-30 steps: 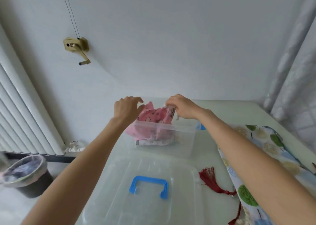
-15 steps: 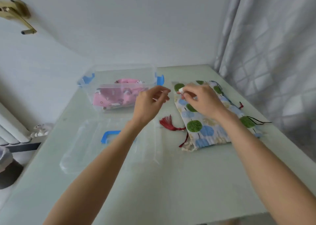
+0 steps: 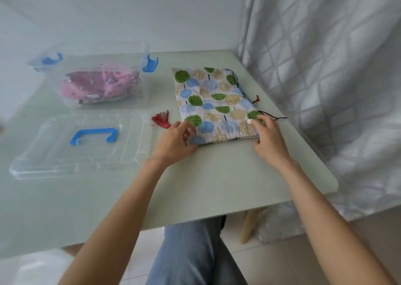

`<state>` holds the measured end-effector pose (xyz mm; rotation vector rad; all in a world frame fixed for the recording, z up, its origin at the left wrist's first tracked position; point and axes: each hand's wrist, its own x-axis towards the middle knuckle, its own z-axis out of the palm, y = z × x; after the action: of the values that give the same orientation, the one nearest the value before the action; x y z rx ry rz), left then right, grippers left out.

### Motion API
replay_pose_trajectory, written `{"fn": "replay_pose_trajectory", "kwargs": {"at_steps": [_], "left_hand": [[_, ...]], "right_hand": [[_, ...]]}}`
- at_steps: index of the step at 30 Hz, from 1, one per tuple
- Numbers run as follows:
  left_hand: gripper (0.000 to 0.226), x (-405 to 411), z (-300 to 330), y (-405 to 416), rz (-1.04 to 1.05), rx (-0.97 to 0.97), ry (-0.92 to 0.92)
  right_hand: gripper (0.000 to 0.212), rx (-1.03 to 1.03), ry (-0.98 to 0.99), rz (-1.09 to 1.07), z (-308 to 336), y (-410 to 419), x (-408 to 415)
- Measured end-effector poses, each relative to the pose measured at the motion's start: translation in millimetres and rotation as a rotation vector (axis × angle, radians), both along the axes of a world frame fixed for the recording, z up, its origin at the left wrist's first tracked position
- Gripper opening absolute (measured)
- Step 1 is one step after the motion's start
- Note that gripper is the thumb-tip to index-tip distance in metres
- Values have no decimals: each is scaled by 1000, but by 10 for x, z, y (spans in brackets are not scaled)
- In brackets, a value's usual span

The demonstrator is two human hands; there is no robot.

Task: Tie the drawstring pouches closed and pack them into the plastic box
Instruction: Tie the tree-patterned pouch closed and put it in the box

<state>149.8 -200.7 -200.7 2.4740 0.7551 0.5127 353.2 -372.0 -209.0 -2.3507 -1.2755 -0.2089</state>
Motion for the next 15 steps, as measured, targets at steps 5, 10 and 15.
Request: {"fn": "replay_pose_trajectory", "kwargs": {"at_steps": [5, 10, 15], "left_hand": [[23, -88, 2, 6, -38, 104, -8], [10, -145, -34, -52, 9, 185, -172], [28, -272, -4, -88, 74, -67, -210]], "right_hand": [[42, 147, 85, -113, -32, -129, 108], [32, 235, 168, -89, -32, -238, 167], [16, 294, 96, -15, 5, -401, 170]]}}
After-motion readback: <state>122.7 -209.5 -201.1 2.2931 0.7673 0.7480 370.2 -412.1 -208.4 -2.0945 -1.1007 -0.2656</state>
